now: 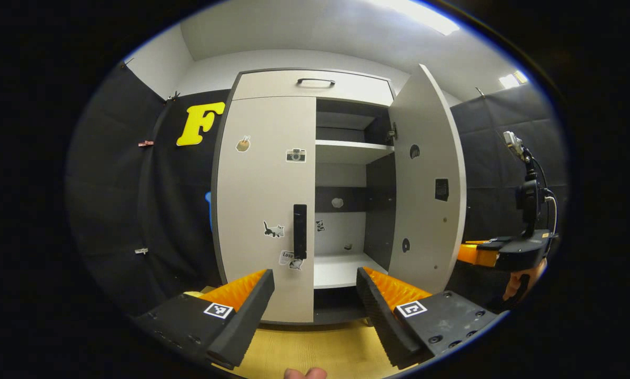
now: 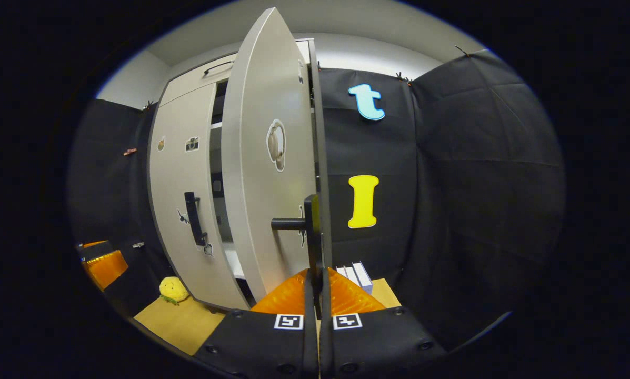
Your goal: Open the right door of the double-door shoe cabinet with the right hand, and open the left door with the left hand.
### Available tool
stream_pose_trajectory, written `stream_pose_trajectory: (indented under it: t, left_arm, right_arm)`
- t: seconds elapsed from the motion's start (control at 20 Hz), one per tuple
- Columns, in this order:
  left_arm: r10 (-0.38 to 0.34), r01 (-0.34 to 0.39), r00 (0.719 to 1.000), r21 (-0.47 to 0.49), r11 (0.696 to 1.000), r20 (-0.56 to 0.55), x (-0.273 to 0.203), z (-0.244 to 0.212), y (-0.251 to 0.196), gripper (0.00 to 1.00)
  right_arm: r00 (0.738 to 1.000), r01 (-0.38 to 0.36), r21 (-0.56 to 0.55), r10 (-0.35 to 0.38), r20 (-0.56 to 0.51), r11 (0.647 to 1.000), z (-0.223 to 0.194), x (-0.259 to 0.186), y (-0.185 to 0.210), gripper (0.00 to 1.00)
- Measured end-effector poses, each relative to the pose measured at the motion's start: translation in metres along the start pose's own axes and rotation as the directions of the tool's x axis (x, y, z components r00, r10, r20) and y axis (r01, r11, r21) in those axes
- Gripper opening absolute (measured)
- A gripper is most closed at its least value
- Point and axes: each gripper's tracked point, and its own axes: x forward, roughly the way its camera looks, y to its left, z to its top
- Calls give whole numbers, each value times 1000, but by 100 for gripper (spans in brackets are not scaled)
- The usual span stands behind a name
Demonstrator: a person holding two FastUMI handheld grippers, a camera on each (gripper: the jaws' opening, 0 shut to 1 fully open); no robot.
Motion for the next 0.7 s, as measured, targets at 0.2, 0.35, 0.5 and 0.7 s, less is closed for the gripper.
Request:
stream_pose_trajectory:
  t: [0.2,0.35,0.5,0.7]
  left_arm:
    - [-9,9,1000,-1,1000,-2,3,0,-10,97]
    - [-12,12,1000,-7,1000,-3,4,1,-16,97]
    - [-14,14,1000,-14,1000,-2,7,3,-18,97]
    - [-17,17,1000,-21,1000,-3,17,5,-18,97]
  right_arm:
    - [1000,4,19,-4,21,1000,6,2,-6,5]
    - [999,5,-14,-4,32,1000,8,1,-8,6]
    - [1000,-1,-25,2,31,1000,9,0,-12,6]
    - [999,-35,26,34,24,999,7,-3,-2,19]
